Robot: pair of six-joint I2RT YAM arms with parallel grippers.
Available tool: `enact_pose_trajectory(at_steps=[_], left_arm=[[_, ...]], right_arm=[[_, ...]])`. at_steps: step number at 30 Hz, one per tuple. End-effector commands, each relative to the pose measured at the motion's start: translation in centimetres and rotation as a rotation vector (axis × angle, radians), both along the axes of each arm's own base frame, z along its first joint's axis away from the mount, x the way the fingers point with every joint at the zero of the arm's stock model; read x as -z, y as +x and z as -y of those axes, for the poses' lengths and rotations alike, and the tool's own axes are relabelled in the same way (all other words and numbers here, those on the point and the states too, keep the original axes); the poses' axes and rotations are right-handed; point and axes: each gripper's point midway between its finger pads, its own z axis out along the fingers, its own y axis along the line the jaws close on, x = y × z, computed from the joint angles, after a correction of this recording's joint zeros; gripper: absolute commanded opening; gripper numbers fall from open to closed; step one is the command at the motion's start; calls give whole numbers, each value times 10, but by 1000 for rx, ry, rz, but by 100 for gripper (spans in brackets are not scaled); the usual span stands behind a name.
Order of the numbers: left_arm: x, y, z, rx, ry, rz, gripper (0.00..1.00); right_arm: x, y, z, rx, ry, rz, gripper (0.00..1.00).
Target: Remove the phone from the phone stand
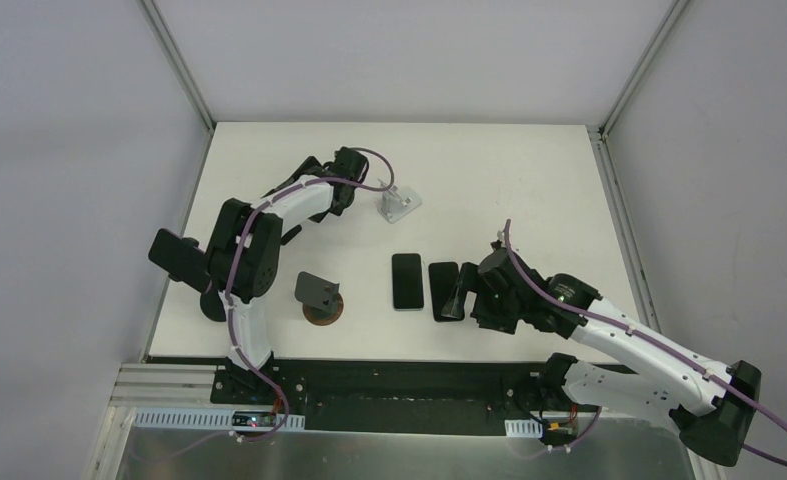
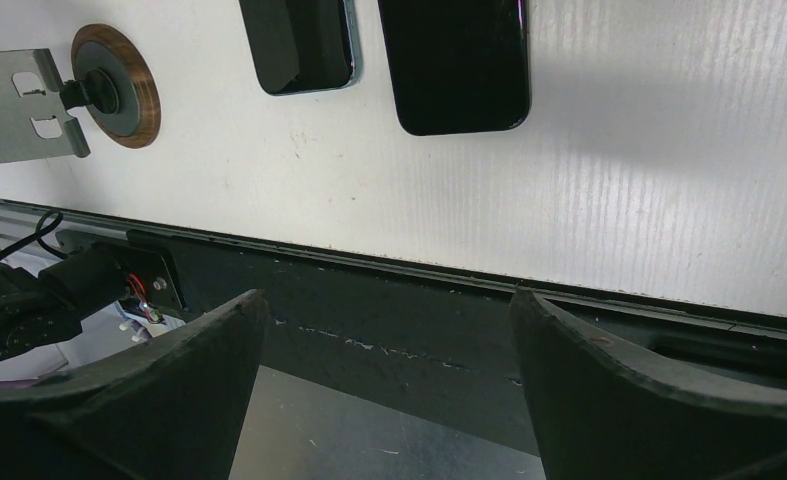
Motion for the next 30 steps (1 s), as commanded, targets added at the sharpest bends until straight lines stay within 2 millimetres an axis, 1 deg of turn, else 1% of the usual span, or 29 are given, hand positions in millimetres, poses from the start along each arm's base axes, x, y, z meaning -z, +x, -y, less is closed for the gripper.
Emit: enact_pose_trajectory(at_steps=[1,7,10,12,16,19,21,25,30], left_arm=[[-46,-5,-14,-36,51,86,0],[-69,-11,-13,-13,89,100,0],[-87,-15,-11,-13,126,129,0],[-102,-19,-9,-25,143,171,0],[-129,-27,1,-44,181,253,0],[-141,-30,17,-14,177,277,0],[-145,-32,25,-1,127,289,0],[-141,-38,46,10,-131,249,0],[-149,-48,84,41,-372,276,0]], right_arm=[[1,-1,1,10,7,-3,93],[2,-1,0,9,10,-5,93],[0,0,1,8,10,6,93],[-3,1,2,12,11,19,93],[-8,4,4,23,11,33,93],[-15,6,3,35,13,35,94],[-18,8,4,53,19,45,94],[-21,13,10,98,19,72,94],[-19,14,19,134,-4,83,94]])
